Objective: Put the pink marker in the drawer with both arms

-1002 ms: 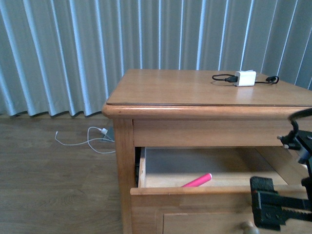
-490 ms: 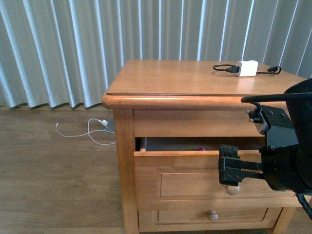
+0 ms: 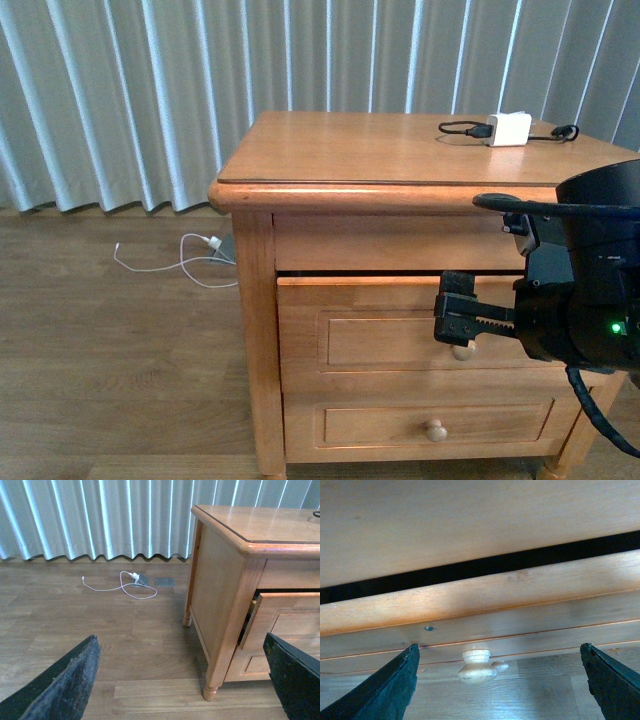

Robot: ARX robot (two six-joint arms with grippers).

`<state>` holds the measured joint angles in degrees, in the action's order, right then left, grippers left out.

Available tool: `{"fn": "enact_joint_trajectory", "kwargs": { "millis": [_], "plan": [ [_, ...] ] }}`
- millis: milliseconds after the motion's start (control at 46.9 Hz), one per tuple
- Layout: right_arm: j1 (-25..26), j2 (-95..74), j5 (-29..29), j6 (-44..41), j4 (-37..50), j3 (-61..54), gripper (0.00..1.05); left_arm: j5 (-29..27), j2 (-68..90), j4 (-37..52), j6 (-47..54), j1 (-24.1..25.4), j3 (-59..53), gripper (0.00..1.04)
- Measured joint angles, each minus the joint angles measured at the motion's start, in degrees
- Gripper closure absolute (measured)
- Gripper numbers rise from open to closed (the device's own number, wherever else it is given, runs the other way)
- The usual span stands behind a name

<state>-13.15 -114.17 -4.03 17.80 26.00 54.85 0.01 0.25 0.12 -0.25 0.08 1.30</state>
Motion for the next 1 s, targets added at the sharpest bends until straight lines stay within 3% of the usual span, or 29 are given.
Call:
{"fn": "enact_joint_trajectory", "kwargs": {
  "millis": [704,1002],
  "plan": [
    [0.46,-3.19,-0.04,1.14,4.7,1.64,0.09,0.0,0.0,0.0,0.0,0.0,0.0,0.06],
    [1.25,3.8,0.13,-0.48,-6.21,-0.92,0.09,0.0,0.0,0.0,0.0,0.0,0.0,0.06]
  ]
}}
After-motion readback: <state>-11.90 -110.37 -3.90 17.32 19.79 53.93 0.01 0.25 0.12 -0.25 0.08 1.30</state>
